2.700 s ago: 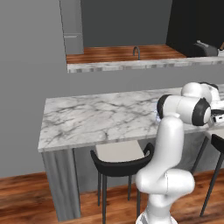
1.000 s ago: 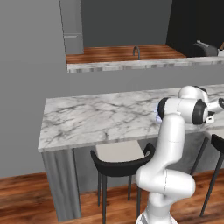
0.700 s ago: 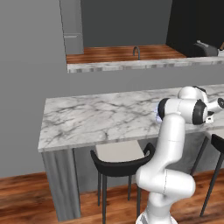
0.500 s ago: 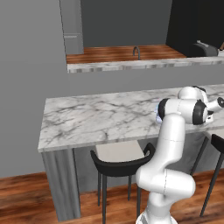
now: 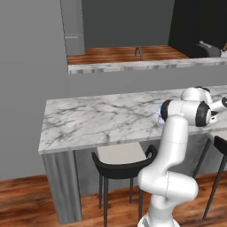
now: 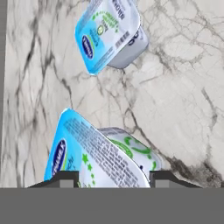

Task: Stack the yogurt containers by placing the smaller containers on top of the larger containers.

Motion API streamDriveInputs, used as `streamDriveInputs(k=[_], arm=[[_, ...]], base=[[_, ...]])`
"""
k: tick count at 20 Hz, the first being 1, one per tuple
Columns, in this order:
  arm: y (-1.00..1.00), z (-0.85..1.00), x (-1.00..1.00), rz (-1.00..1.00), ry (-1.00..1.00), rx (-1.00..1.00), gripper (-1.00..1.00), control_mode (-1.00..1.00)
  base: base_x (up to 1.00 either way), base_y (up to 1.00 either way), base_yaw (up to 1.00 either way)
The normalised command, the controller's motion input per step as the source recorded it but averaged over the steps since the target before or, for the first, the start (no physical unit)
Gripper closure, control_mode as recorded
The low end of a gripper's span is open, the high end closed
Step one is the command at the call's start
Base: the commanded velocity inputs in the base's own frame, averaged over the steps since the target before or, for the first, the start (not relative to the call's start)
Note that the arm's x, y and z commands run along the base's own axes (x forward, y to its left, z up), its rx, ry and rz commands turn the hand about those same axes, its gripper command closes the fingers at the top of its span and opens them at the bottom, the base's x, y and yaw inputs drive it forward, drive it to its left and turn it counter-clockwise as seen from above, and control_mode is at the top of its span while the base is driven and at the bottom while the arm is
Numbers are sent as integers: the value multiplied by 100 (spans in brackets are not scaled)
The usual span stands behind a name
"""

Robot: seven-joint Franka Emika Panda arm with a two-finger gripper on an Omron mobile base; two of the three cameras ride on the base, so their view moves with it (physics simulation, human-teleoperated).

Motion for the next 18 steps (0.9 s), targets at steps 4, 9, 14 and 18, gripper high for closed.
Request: streamDriveInputs(k=[4,9,14,18], arm=[[-11,25,-20,4,-8,3,100,-100],[-3,31,-17,6,-10,3,100,-100],[0,29,-23,8,-11,0,100,-100],[4,31,-8,11,0,0,100,-100]], base=[[0,0,0],[0,0,0],[0,0,0],[0,0,0]])
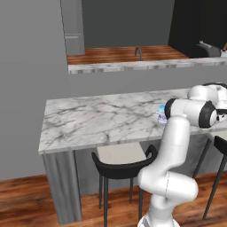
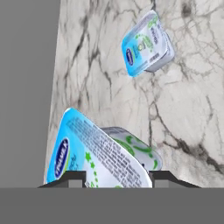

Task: Stack the yogurt containers by placing the smaller containers on top of the larger containers.

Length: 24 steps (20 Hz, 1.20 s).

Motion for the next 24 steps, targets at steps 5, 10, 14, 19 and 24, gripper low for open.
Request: streamDriveInputs(k=[5,10,14,19,24], arm=[[9,34,-10,12,0,-1,100,-100],[13,40,-17,12,0,-3,100,-100],[23,36,-22,10,0,-3,100,-100],[39,30,-28,8,0,-6,100,-100],[46,26,-29,5,0,-7,100,-100]], base=[[0,0,0],[0,0,0],[0,0,0],[0,0,0],[0,0,0]])
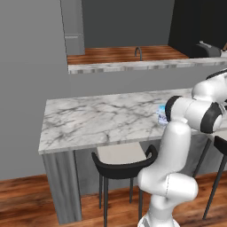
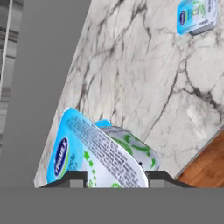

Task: Stack the yogurt containers by placing the smaller containers on top of the larger containers.

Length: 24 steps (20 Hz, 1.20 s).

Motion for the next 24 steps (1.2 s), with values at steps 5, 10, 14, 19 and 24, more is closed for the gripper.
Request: streamDriveInputs(k=[5,10,14,19,24], arm=[[46,21,-35,2,-2,-6,100,-100],[49,18,-34,2,-4,-6,100,-100],[46,7,-32,0,-7,-4,100,-100],[47,12,-15,0,-6,-4,100,-100],[42,13,-2,0,-2,-4,100,-100]], base=[[0,0,0],[0,0,0],[0,0,0],[0,0,0],[0,0,0]])
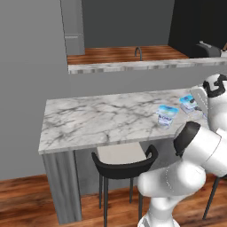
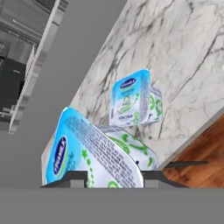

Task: Stack the yogurt containers by placing the smaller containers on top of the larger containers.

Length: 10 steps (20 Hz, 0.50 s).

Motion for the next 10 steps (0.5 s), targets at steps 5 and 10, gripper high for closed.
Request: streamDriveInputs(k=[5,10], arm=[[29,20,0,0,2,-3,100,-100],[15,18,0,0,12,-2,100,-100]], base=[[0,0,0],[0,0,0]])
